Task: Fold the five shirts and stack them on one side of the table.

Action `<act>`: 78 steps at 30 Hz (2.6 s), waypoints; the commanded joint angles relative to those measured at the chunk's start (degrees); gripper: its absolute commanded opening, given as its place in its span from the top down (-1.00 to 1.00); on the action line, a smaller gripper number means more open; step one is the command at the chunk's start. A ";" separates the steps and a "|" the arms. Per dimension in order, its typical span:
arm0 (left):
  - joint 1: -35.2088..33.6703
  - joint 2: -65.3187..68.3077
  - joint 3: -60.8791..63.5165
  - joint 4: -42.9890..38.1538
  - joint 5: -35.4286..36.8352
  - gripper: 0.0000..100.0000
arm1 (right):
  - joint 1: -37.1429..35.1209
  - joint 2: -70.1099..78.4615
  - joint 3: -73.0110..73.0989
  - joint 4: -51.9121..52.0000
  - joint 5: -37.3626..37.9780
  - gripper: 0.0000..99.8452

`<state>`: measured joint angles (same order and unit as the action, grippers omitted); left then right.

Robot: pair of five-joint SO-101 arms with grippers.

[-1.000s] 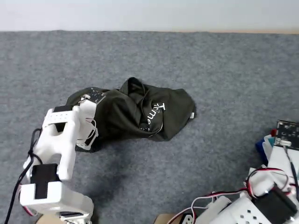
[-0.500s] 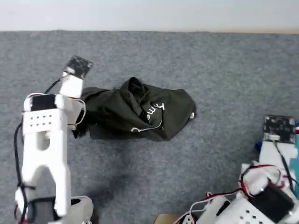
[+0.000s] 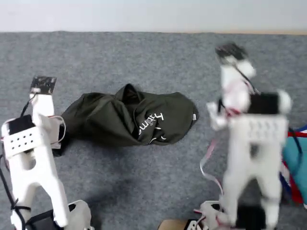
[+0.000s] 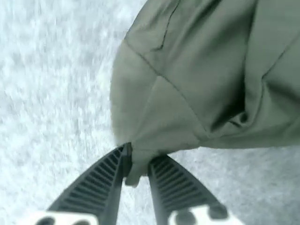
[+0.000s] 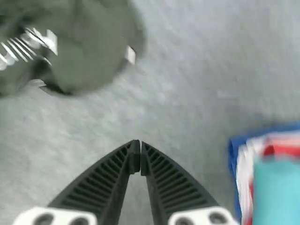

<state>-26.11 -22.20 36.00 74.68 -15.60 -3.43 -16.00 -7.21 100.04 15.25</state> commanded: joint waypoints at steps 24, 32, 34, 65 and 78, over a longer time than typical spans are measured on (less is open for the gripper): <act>-1.14 -2.46 11.30 -10.37 5.80 1.00 | -34.51 56.40 -47.21 1.54 1.23 0.59; -1.14 -2.46 11.30 -10.37 5.80 1.00 | -37.23 66.07 -56.18 1.54 0.88 0.59; -1.14 -2.46 11.30 -10.37 5.80 1.00 | -36.97 68.53 -57.93 1.54 0.88 0.59; 8.26 -2.46 -29.76 13.10 8.62 1.00 | -24.57 53.49 -75.43 2.42 11.08 0.98; 17.32 -2.46 -58.07 22.07 8.62 1.00 | -8.31 33.98 -75.34 2.51 17.58 0.98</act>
<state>-9.14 -22.64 -15.78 96.40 -7.52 -15.91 24.09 -79.91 100.48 31.34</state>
